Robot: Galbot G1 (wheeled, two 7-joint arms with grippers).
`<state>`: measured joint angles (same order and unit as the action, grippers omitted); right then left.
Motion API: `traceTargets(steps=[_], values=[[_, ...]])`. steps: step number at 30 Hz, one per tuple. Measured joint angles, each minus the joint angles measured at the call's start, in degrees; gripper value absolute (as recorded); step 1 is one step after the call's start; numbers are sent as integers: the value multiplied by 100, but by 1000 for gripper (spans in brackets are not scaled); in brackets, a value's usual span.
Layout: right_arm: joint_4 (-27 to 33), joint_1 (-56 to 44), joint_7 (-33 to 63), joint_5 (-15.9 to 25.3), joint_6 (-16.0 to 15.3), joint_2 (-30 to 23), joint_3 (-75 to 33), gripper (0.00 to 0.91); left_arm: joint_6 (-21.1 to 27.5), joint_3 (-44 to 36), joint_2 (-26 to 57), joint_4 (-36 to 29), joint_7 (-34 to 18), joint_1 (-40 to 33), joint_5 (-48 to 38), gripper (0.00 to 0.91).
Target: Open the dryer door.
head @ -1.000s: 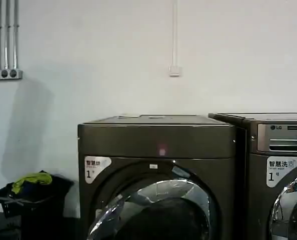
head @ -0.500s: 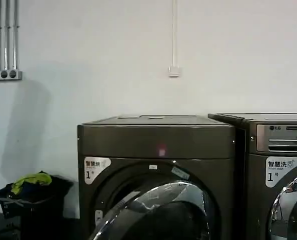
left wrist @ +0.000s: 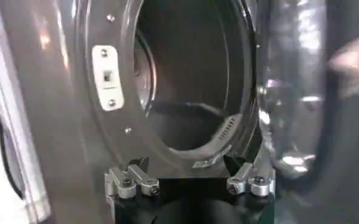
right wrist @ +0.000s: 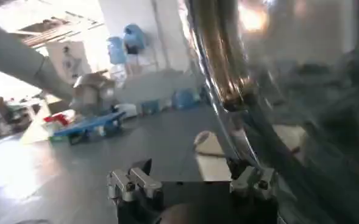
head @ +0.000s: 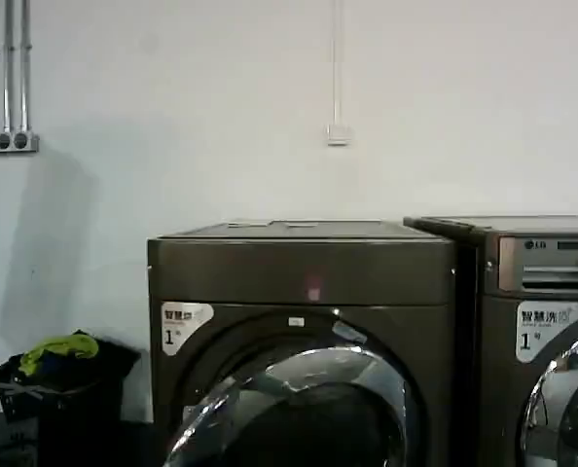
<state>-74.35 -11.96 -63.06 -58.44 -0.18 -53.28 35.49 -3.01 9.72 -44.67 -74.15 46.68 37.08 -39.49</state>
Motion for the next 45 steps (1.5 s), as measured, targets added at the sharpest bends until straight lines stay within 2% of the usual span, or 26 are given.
traceTargets(steps=[19, 29, 36, 41, 45], values=[[-38, -458, -49, -39, 27, 380, -544, 907, -84, -621, -455, 515, -9, -727, -18, 907], [-388, -917, 134, -152, 52, 935, -1061, 907, -135, -1065, -751, 776, 14, -1106, 20, 907], [-786, -1648, 559, -456, 154, 1403, -1999, 907, -152, -1244, -953, 789, 14, -1205, 46, 907], [-1157, -2435, 993, -693, 395, 1655, -2902, 907, -170, -1288, -1031, 739, 13, -1185, 85, 907], [-1513, -3174, 1414, -688, 640, 1800, -3721, 907, -178, -1287, -1028, 667, 7, -1124, 86, 907]])
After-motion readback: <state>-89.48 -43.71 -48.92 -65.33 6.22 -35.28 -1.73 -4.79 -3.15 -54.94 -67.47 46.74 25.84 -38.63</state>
